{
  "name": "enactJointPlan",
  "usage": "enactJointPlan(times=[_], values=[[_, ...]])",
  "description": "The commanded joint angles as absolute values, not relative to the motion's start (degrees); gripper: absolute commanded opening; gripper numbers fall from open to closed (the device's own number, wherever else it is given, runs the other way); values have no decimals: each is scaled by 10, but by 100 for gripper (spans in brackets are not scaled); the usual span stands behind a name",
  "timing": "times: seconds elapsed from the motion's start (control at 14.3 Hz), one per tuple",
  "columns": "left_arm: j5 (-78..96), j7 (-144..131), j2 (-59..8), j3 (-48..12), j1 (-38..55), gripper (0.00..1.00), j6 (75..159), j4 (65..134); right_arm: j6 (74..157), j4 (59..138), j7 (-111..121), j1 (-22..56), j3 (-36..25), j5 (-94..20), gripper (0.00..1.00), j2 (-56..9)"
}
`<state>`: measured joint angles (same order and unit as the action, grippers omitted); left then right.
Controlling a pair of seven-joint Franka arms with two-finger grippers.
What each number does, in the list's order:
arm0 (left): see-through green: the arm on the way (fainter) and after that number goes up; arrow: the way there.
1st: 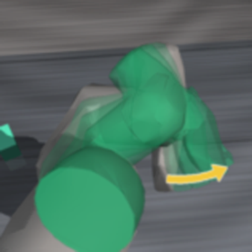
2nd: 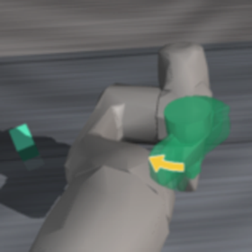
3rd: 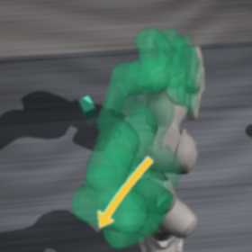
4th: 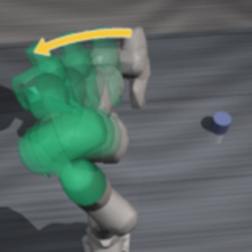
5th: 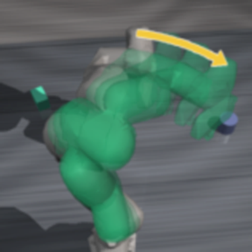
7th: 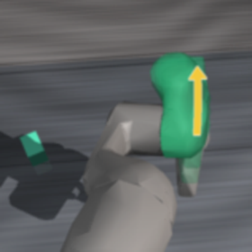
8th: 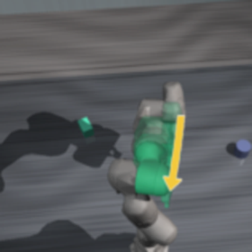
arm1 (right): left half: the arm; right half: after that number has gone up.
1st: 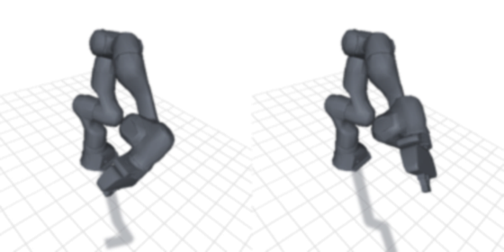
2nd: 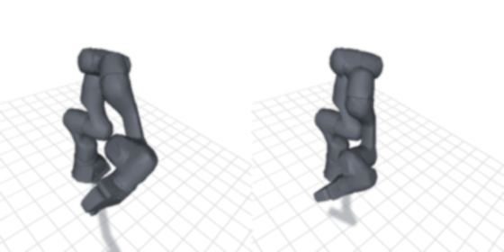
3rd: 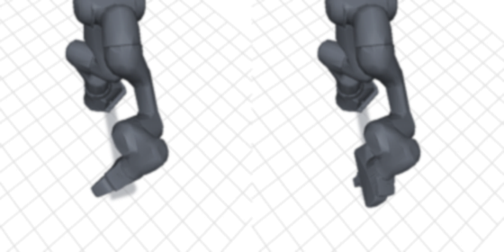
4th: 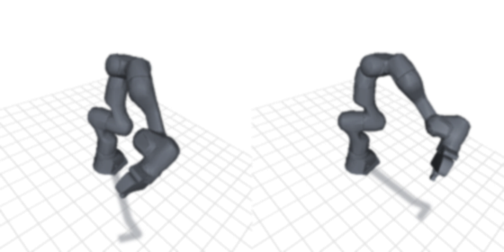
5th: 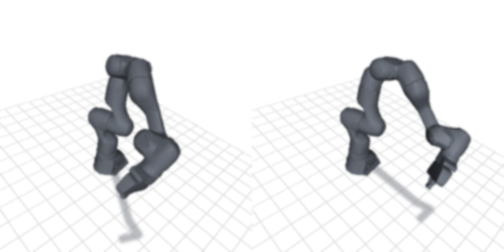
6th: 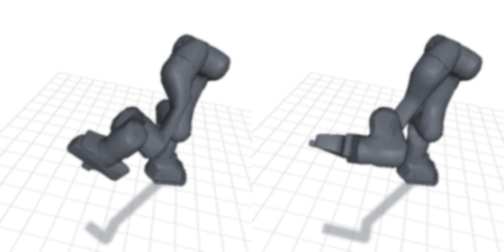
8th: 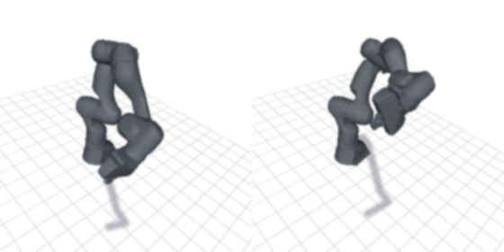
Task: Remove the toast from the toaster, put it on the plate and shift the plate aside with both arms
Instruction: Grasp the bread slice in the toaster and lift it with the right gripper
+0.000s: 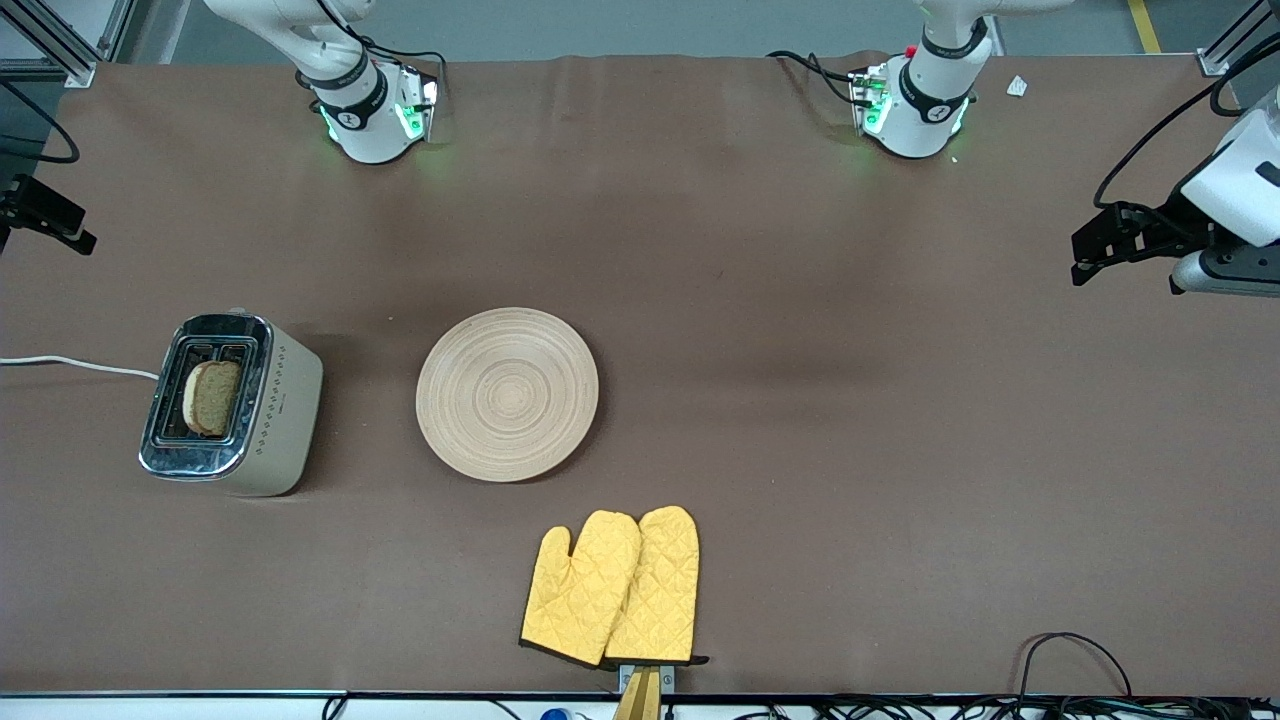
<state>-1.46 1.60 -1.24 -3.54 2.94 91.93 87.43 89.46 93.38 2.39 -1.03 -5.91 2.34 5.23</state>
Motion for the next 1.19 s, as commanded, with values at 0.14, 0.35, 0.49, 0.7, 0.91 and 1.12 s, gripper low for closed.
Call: enactJointPlan(times=[0.14,0.35,0.49,0.7,0.91,1.12], values=[[-28,6,-22,-35,31,100,911,860,895,928,30,-14,-57,11,100,49],[-27,7,-23,-36,30,100,911,858,904,932,30,-16,-57,11,100,45],[-27,7,-24,-37,29,100,911,858,925,960,31,-19,-58,9,100,41],[-27,9,-25,-35,28,100,908,859,1005,1043,35,-40,-58,9,100,38],[-27,8,-24,-36,28,100,907,859,1027,1047,35,-39,-58,9,100,-1],[-26,11,-25,-36,28,100,907,861,1054,1048,34,-37,-57,9,100,-41]])
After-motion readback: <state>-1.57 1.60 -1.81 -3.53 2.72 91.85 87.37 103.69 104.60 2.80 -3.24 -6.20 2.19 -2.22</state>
